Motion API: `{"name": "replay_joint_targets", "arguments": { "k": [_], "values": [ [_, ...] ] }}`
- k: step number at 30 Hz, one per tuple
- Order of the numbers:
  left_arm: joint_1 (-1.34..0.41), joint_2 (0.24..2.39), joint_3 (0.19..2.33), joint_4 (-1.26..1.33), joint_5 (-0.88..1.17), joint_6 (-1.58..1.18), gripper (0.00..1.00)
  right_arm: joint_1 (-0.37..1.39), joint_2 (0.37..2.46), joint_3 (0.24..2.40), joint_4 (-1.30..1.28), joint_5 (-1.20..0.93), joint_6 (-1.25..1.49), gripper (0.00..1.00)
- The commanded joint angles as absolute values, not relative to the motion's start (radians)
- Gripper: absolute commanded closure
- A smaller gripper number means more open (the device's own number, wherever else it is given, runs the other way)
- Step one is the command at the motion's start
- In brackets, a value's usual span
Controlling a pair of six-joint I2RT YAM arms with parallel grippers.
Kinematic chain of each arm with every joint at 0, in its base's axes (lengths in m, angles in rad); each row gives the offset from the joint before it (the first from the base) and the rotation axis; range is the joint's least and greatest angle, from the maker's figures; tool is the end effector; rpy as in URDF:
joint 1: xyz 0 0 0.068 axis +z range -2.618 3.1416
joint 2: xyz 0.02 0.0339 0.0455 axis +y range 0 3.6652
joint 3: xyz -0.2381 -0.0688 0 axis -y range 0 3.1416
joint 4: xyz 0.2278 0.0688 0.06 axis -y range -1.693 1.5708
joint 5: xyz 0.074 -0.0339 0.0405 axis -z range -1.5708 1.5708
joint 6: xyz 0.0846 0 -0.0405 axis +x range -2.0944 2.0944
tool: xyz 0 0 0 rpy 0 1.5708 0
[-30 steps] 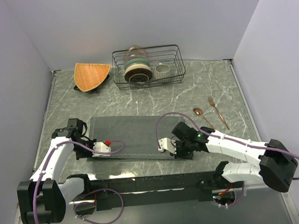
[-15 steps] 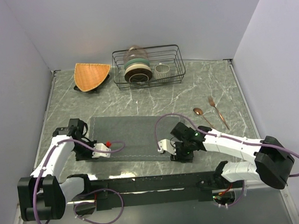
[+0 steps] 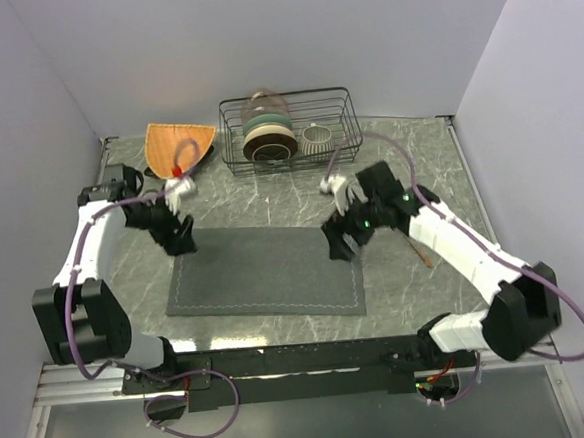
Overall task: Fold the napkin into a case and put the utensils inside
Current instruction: Smooth out the rectangle-folded napkin at the center of the board.
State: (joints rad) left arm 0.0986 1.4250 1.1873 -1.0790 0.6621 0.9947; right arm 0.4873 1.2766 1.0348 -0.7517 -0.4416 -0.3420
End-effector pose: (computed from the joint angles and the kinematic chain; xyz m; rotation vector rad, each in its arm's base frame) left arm 0.2602 -0.0265 0.2175 1.1952 2.2305 -0.5744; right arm 0.2204 0.1577 0.2190 -1.1742 2.2488 0.6212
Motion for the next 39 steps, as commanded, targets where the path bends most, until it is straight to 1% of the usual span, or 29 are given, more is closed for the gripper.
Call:
{"name": "replay_joint_targets", "arguments": {
  "k": [1,2,3,4,5,6,7,9,10,11,12,13,14,15,16,17,18,19,20,21,23,25,27,31,36,39],
  "values": [
    [0.101,1.437,1.249,-0.892,1.099,0.4,0.01,0.448,1.353,1.222,-0.622,-0.673,-0.043,0.0],
    [0.1,1.416,1.244,-0.808,1.104,0.311,0.01,0.449,1.342,1.244,-0.577,-0.675,0.056,0.0],
    [0.1,1.389,1.232,-0.646,1.089,0.146,0.01,0.449,1.333,1.258,-0.47,-0.663,0.098,0.0],
    [0.1,1.32,1.2,-0.559,1.031,0.083,0.01,0.449,1.327,1.284,-0.425,-0.649,0.168,0.0],
    [0.1,1.281,1.181,-0.482,0.99,-0.049,0.01,0.448,1.318,1.295,-0.341,-0.635,0.198,0.0],
    [0.1,1.243,1.134,-0.322,0.956,-0.107,0.01,0.446,1.316,1.301,-0.301,-0.631,0.221,0.0],
    [0.1,1.188,1.109,-0.266,0.936,-0.148,0.01,0.449,1.322,1.299,-0.252,-0.621,0.285,0.0],
    [0.1,1.154,1.037,-0.166,0.936,-0.195,0.01,0.443,1.37,1.301,-0.178,-0.592,0.389,0.0],
    [0.098,1.141,1.008,-0.035,0.933,-0.239,0.01,0.437,1.396,1.307,-0.17,-0.629,0.438,0.0],
    [0.1,1.146,0.987,0.004,0.908,-0.349,0.01,0.431,1.463,1.305,-0.111,-0.7,0.446,0.0],
    [0.1,1.178,0.947,0.046,0.911,-0.4,0.01,0.434,1.497,1.284,-0.079,-0.823,0.484,0.0],
    [0.097,1.205,0.931,0.092,0.934,-0.444,0.01,0.443,1.514,1.252,-0.046,-0.816,0.574,0.0],
    [0.063,1.232,0.913,0.094,0.931,-0.536,0.01,0.455,1.505,1.206,0.047,-0.792,0.606,0.0],
    [0.034,1.273,0.893,0.072,0.893,-0.563,0.01,0.478,1.499,1.131,0.075,-0.755,0.626,0.0],
    [0.006,1.281,0.872,0.074,0.855,-0.592,0.01,0.494,1.509,1.109,0.09,-0.755,0.65,0.0],
    [-0.044,1.281,0.788,0.13,0.823,-0.677,0.01,0.512,1.522,1.077,0.11,-0.755,0.67,0.0],
    [-0.061,1.264,0.734,0.222,0.807,-0.739,0.01,0.52,1.538,1.059,0.135,-0.767,0.727,0.0],
    [-0.099,1.256,0.683,0.365,0.778,-0.799,0.01,0.526,1.575,1.042,0.196,-0.772,0.757,0.0],
    [-0.122,1.256,0.616,0.427,0.755,-0.887,0.01,0.532,1.594,1.017,0.227,-0.77,0.787,0.0],
    [-0.144,1.276,0.598,0.463,0.714,-0.916,0.01,0.537,1.617,1.008,0.262,-0.772,0.846,0.0],
    [-0.202,1.317,0.565,0.55,0.696,-0.987,0.01,0.535,1.689,0.993,0.366,-0.787,0.906,0.0],
    [-0.236,1.393,0.549,0.609,0.683,-1.04,0.01,0.538,1.75,0.983,0.475,-0.796,1.0,0.0],
    [-0.245,1.468,0.535,0.696,0.667,-1.095,0.01,0.538,1.787,0.973,0.53,-0.798,1.069,0.0],
    [-0.245,1.592,0.575,0.787,0.654,-1.155,0.01,0.538,1.891,0.976,0.659,-0.793,1.13,0.0],
    [-0.245,1.768,0.667,0.874,0.627,-1.201,0.01,0.537,1.986,1.005,0.726,-0.775,1.18,0.0],
    [-0.241,1.837,0.695,0.911,0.611,-1.227,0.01,0.525,2.039,1.005,0.735,-0.77,1.184,0.0]
  ]
}}
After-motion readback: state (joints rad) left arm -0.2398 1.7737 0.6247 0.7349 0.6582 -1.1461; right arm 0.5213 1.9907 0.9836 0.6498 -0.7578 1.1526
